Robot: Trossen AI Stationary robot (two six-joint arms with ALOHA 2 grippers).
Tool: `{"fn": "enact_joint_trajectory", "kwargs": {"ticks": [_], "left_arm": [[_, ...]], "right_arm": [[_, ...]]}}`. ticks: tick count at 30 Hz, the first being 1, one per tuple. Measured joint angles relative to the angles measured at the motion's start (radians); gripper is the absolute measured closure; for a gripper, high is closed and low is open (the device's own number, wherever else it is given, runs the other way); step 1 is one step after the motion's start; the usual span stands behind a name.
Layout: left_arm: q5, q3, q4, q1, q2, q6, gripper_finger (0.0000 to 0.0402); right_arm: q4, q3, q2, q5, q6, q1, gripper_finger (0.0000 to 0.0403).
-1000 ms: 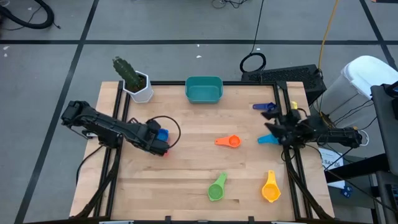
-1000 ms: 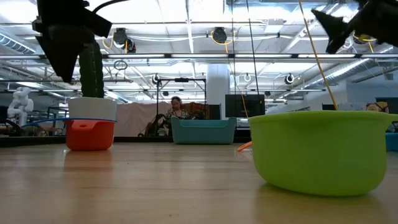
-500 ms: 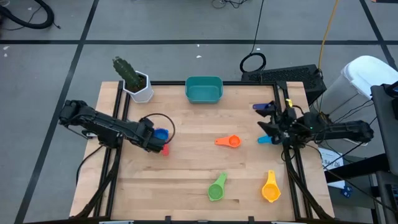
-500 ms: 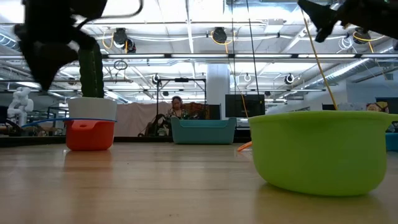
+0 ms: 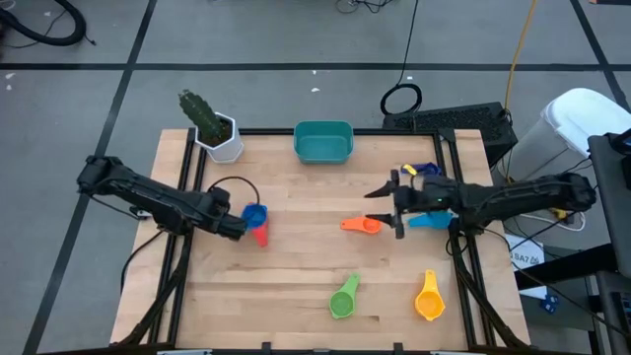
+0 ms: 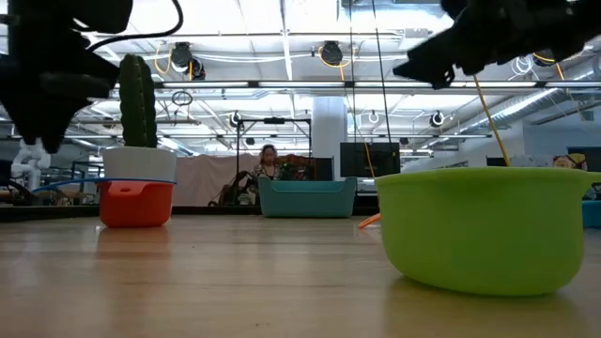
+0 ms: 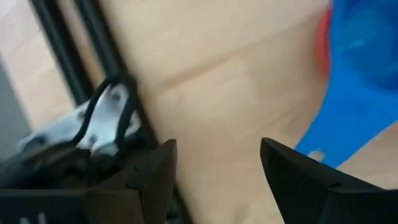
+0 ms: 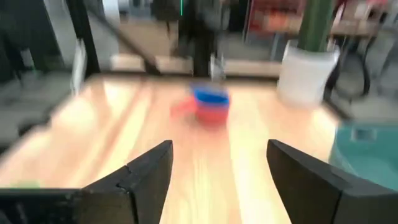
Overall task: Nest measuring cups in basket
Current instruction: Stack the blue measuring cup on the red measuring cup
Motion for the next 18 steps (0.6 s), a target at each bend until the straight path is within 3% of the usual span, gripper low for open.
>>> {"fn": "enact_joint_trajectory", "kwargs": {"ticks": [5,12,18], "left_arm": [[-0.07,-0.014,0.058,0.034,0.0,0.044,0.0167],[-0.019,-0.17,0.221,0.052,0.004,0.083,0.0167],[0.028,-0.157,0.262,0.044,0.018,0.088,0.0167]], "right_arm": [[-0.238,0.121,0.056,0.003,-0.029,0.0,0.0151],[-0.25,0.164,0.061,0.0,-0.058,0.0,0.0151],[-0.262,0.164,0.076,0.001,-0.048,0.0,0.0151]]}}
